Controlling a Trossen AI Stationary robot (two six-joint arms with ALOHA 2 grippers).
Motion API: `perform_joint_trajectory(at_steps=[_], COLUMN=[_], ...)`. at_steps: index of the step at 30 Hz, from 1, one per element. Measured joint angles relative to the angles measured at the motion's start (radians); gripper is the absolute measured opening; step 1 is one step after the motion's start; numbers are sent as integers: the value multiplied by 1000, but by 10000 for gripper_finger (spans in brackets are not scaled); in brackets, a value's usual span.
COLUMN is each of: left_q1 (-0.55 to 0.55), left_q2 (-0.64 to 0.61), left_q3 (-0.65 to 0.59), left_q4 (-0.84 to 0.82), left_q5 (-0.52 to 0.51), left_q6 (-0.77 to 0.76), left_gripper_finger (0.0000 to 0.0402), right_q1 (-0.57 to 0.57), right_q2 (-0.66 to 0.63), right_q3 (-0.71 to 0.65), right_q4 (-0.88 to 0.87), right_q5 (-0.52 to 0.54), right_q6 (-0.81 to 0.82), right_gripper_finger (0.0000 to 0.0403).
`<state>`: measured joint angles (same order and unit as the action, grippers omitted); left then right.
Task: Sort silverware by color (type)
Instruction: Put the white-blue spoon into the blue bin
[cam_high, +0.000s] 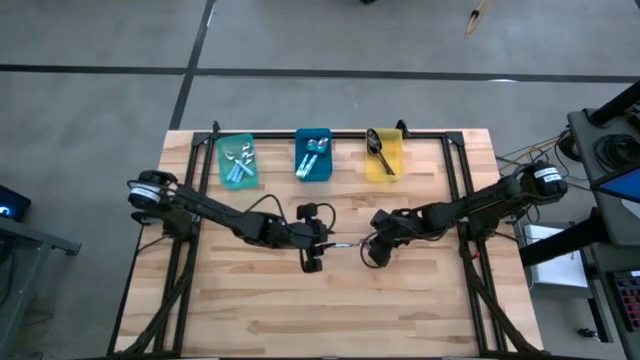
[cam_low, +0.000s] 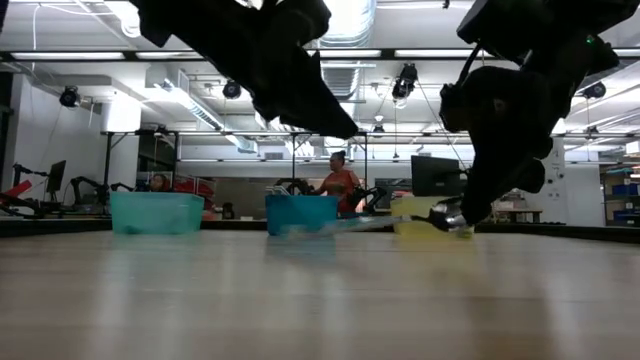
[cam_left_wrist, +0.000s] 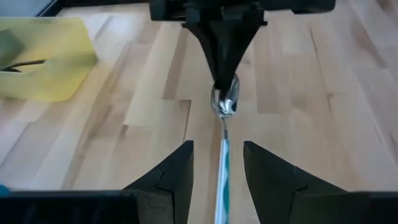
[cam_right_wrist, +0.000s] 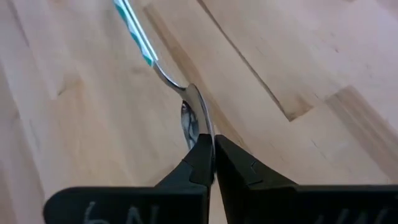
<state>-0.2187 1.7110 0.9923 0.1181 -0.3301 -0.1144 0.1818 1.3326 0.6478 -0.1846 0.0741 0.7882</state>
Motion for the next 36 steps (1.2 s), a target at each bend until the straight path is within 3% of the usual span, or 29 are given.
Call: perform_joint_trajectory(at_steps=[7, 36], left_q1=[-4, -8], left_q2=[68, 72], left_q3=[0, 0], left_q4=[100, 122], left_q5=[0, 0], left_q6=[16, 22], left_gripper_finger=[120, 120], right_q1=[0, -2], right_q2=[17, 19], right_q3=[0, 0], right_q4=[7, 1], right_q5=[1, 40], right_q6=[50, 175], right_gripper_finger=[8, 9])
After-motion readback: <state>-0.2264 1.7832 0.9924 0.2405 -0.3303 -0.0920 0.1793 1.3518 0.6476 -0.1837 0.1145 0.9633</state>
